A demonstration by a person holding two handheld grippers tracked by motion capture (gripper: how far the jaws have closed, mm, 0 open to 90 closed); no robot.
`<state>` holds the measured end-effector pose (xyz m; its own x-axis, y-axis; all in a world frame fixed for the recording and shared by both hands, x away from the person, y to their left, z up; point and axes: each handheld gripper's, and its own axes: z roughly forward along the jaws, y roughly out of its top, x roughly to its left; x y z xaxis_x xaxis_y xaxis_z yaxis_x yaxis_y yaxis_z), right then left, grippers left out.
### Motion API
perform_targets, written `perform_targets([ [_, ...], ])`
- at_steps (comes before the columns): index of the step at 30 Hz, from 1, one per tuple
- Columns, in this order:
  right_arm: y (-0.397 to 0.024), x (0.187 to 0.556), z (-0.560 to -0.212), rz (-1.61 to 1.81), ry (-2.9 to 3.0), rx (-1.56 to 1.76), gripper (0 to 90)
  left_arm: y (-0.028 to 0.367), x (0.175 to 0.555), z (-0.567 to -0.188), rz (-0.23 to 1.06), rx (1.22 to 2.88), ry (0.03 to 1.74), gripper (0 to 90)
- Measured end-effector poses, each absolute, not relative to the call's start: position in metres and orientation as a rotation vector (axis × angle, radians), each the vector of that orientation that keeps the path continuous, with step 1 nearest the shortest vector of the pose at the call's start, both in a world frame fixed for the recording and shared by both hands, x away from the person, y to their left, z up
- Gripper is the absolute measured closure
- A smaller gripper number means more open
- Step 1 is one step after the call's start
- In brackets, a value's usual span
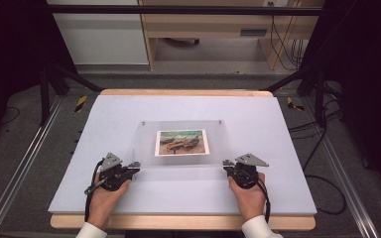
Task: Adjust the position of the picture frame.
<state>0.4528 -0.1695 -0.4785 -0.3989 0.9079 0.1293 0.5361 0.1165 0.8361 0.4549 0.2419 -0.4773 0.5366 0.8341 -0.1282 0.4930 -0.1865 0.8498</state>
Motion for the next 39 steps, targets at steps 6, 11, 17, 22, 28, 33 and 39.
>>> perform_targets([
  [6,-0.173,0.45,-0.477,1.182,2.004,1.4,63.0,0.247,0.454,-0.477,0.427,1.829,1.12,74.6],
  [11,-0.178,0.441,-0.476,1.11,2.056,1.373,37.3,0.259,0.445,-0.469,0.429,1.815,1.142,51.7],
  [17,-0.185,0.429,-0.471,1.081,2.085,1.36,20.1,0.261,0.437,-0.464,0.389,1.831,1.1,31.2],
  [22,-0.192,0.423,-0.461,1.145,2.046,1.346,14.7,0.262,0.437,-0.46,0.368,1.787,1.095,18.9],
  [28,-0.201,0.423,-0.449,1.238,1.978,1.321,11.7,0.261,0.438,-0.455,0.355,1.741,1.088,12.0],
  [33,-0.2,0.429,-0.44,1.244,1.967,1.298,12.6,0.26,0.444,-0.448,0.366,1.703,1.081,11.4],
  [39,-0.197,0.447,-0.43,1.255,1.99,1.29,14.6,0.254,0.459,-0.441,0.377,1.706,1.085,13.1],
])
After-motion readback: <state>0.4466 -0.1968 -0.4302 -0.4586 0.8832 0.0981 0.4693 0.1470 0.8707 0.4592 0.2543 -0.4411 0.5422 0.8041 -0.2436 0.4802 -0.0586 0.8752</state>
